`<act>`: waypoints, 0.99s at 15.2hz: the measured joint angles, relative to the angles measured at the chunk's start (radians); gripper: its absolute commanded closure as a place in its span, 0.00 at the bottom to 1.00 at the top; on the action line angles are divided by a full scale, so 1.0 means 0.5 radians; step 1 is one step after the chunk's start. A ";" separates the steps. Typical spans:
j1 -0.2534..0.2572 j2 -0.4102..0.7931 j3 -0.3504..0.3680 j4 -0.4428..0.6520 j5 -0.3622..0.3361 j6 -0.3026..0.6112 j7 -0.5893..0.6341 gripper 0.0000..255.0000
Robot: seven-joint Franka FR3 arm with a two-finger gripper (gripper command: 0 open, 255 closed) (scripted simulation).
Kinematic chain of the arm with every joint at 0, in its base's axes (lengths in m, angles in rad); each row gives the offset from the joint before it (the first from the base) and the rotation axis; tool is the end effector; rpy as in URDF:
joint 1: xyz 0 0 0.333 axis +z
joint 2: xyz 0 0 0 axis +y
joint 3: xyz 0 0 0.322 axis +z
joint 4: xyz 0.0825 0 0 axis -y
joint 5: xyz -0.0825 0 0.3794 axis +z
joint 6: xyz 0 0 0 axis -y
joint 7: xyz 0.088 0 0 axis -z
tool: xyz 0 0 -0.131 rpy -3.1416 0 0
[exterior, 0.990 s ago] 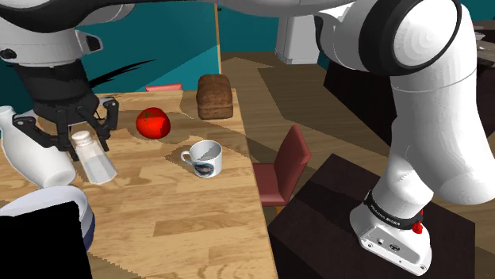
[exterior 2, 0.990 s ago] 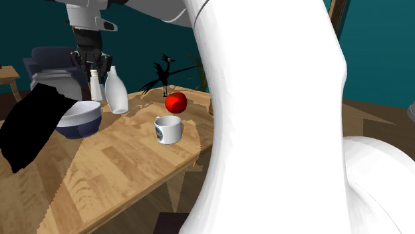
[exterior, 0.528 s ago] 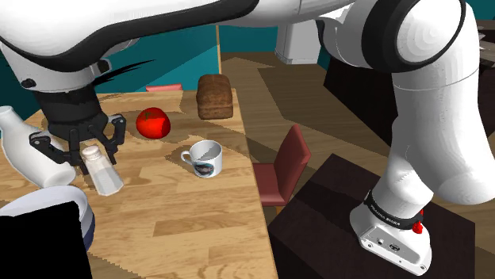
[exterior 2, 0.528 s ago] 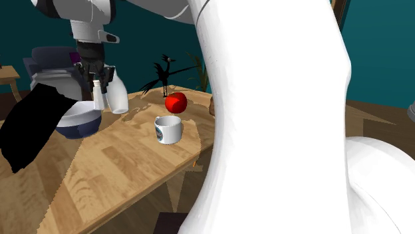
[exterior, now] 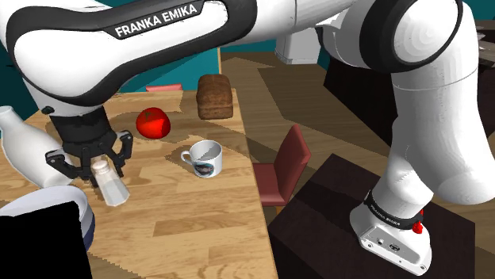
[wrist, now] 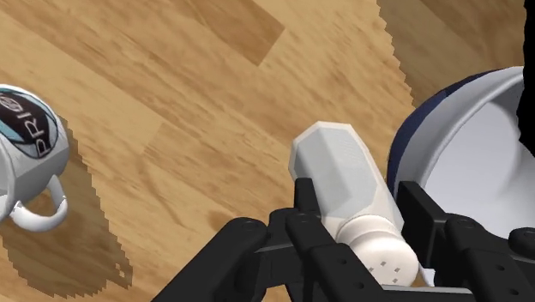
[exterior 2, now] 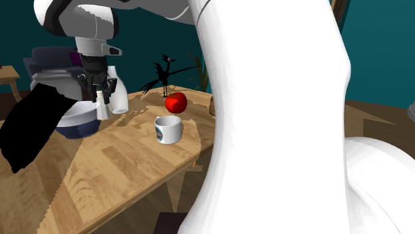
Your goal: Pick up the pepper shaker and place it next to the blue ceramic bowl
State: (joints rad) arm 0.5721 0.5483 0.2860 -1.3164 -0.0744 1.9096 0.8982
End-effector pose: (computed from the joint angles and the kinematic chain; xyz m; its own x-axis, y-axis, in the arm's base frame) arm 0.5051 0.5102 0.4183 0.9979 -0.0614 -0.0187 -0.0630 -0.9932 -0.0983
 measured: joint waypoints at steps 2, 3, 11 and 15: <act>-0.002 0.007 -0.002 -0.047 -0.002 0.053 0.000 1.00; -0.001 0.014 -0.003 -0.062 -0.004 0.076 0.001 1.00; -0.005 0.059 -0.011 -0.207 -0.016 0.264 0.002 1.00; -0.005 0.088 -0.017 -0.243 -0.023 0.327 0.001 1.00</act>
State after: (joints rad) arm 0.5696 0.5921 0.2777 -1.4381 -0.0857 2.0733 0.8985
